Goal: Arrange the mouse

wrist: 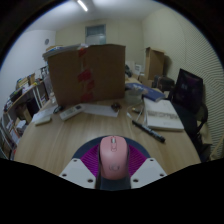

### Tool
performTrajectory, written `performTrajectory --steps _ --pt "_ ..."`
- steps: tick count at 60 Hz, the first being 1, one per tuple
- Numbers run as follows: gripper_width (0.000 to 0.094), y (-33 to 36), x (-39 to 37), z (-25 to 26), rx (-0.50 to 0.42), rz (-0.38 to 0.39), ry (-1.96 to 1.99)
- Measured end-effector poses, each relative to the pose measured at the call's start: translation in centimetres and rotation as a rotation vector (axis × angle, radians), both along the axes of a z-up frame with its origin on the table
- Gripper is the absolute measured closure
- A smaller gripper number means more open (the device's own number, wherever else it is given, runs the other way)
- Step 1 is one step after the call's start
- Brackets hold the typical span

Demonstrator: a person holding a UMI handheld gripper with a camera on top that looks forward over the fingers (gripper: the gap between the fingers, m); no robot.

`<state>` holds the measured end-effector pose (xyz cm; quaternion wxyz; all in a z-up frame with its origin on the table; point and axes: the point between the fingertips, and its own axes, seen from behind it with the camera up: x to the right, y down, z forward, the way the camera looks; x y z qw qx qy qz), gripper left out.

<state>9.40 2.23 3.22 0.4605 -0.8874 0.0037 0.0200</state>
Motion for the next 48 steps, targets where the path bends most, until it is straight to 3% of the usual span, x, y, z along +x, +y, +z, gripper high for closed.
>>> performTrajectory --steps 7,8,9,14,16,18,19,24,26,39,48 --pt "0.0602 -1.0 -0.6 -4.4 -0.086 0.015 -0.010" --pt "0.0520 -1.2 -0.6 -4.8 -0.090 0.016 -0.013" --pt "0.0560 -0.7 -0.5 -4.4 -0.057 0.017 -0.019" --pt "0.0477 -0.7 -0.6 -4.7 -0.053 0.013 -0.023" --pt "0.0388 -0.6 -0.7 -4.5 -0.059 0.011 -0.009" --pt "0.0376 -0.8 -1.0 -4.6 -0.070 0.007 0.003" --pt "0.0296 -0.9 -1.1 -4.5 -0.078 0.009 0.009" --pt "0.0075 -1.9 -1.3 -4.2 -0.132 -0.017 0.021" --pt "0.0108 -2.3 -1.0 -3.6 -0.132 -0.037 0.018" --pt "0.0099 -8.2 -3.7 2.8 -0.094 -0.117 0.003" --pt "0.0101 -14.0 -9.6 7.6 -0.070 -0.108 0.013"
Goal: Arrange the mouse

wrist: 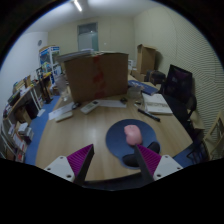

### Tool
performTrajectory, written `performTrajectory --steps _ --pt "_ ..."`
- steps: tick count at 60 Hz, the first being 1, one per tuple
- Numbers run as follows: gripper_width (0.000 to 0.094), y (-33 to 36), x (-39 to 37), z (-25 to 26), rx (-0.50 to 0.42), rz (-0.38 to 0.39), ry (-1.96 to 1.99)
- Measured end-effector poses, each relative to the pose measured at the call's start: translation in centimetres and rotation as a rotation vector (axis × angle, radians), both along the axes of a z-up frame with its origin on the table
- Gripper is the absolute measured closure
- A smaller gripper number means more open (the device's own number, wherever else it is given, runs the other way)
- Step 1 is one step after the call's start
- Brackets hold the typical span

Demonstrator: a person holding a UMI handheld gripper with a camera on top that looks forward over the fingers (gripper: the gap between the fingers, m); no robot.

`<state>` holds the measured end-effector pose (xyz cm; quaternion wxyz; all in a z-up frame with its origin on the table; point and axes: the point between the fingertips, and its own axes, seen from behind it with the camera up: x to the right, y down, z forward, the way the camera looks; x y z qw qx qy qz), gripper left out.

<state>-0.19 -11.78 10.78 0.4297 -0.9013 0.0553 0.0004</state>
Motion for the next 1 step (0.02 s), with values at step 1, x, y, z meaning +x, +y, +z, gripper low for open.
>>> performTrajectory --steps 1 --pt "0.0100 -0.58 -0.86 0.45 0.004 0.003 0.005"
